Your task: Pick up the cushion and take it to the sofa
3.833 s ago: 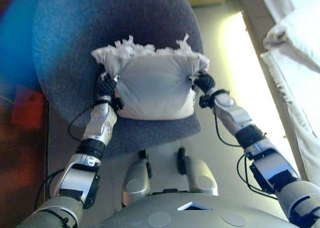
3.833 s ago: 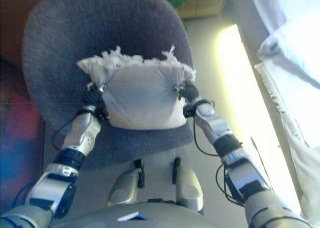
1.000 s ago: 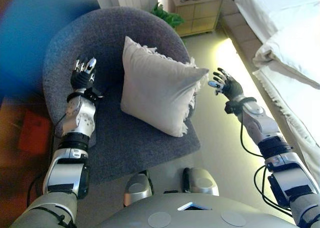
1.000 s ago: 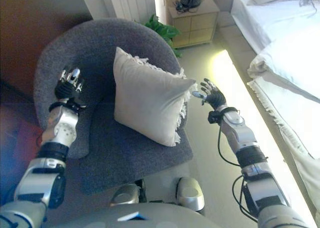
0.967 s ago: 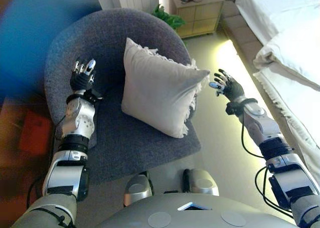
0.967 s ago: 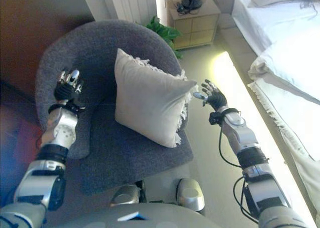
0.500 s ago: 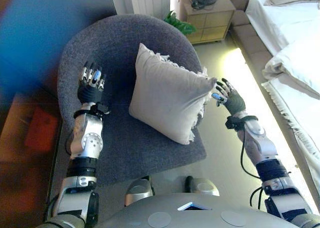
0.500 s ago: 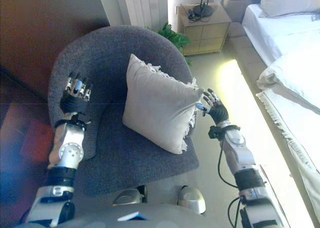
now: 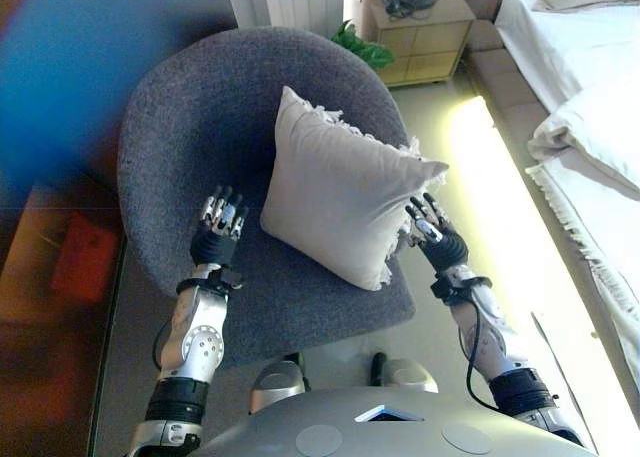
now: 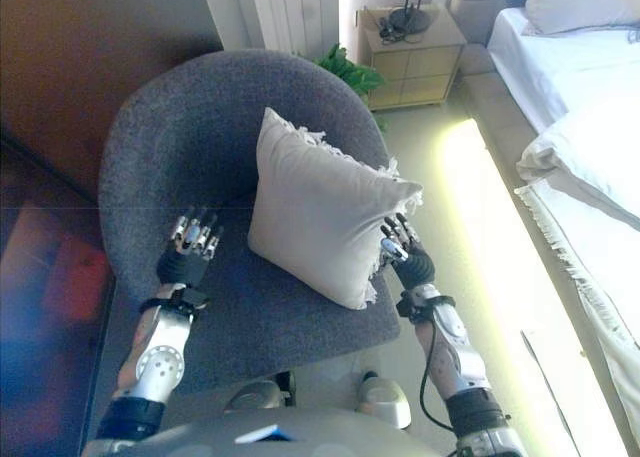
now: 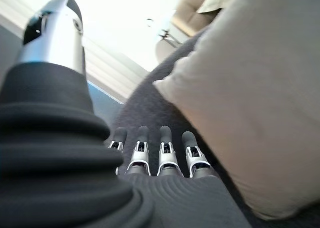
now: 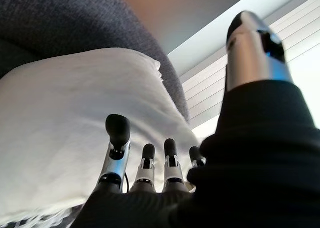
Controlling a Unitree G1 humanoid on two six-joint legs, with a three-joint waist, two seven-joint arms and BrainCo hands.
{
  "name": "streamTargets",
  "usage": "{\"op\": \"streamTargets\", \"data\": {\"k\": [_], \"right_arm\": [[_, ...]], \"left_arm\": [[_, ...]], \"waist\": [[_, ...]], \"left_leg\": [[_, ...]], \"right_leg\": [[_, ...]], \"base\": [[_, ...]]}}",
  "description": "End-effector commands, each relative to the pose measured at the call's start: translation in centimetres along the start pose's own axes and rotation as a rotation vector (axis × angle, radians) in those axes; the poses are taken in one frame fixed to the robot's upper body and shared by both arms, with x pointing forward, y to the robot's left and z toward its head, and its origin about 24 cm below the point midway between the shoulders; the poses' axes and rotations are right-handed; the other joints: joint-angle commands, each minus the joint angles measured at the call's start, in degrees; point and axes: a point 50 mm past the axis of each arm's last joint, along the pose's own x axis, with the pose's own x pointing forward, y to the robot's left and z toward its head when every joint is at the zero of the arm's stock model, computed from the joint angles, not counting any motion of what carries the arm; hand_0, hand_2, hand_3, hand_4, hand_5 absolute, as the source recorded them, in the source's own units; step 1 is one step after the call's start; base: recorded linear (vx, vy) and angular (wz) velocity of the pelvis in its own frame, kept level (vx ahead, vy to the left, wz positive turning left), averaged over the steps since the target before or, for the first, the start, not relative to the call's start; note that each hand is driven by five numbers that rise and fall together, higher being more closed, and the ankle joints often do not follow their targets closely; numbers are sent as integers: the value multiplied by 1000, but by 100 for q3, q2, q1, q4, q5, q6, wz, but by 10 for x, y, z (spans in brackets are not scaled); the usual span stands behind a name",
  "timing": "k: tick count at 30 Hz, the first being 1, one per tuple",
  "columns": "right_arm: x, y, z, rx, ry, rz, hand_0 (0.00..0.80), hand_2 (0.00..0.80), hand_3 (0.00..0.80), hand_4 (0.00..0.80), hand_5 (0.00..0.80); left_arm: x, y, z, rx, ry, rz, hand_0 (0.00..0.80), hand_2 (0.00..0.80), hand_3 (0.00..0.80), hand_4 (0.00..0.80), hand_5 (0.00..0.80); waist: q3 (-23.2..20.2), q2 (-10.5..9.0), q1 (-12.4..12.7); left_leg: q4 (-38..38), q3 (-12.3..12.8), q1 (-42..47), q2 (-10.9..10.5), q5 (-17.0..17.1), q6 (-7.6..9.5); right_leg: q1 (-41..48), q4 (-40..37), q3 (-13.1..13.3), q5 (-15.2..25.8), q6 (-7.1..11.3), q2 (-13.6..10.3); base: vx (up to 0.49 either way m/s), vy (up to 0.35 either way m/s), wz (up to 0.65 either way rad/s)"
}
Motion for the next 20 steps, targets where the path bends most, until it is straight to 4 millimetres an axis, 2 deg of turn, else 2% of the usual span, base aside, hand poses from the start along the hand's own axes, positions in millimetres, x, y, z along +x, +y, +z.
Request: {"op": "streamTargets", "data": {"k": [1, 7, 11, 20], "right_arm": [[8, 16, 28, -38, -161, 89, 0, 0, 0, 0, 0], [9, 15, 21, 13, -144, 120, 0, 0, 0, 0, 0], [8, 12, 10, 63, -106, 123, 0, 0, 0, 0, 0], [8, 16, 0, 115, -70, 148, 0, 0, 0, 0, 0]], "left_arm": [[7, -15, 37, 29, -161, -130, 0, 0, 0, 0, 0], [8, -20, 32, 84, -153, -167, 0, 0, 0, 0, 0], [10, -20, 30, 45, -127, -185, 0, 0, 0, 0, 0], [9, -22, 22, 49, -91, -184, 0, 0, 0, 0, 0]], "waist": [[72, -219, 43], [70, -227, 55], [38, -226, 54], [25, -251, 68]], "left_leg": [[366, 174, -64, -73, -205, -46], [335, 171, -40, -145, -245, -12], [320, 185, -17, -158, -264, 3], [296, 175, 0, -185, -282, 34]], "right_leg": [[-220, -629, 58, 918, 334, -162], [-210, -691, 45, 969, 352, -181], [-185, -722, 32, 968, 347, -174], [-166, -775, 44, 989, 325, -154]], "base": [[-58, 24, 6], [-24, 1, 4], [-4, 1, 5], [0, 0, 0]]}}
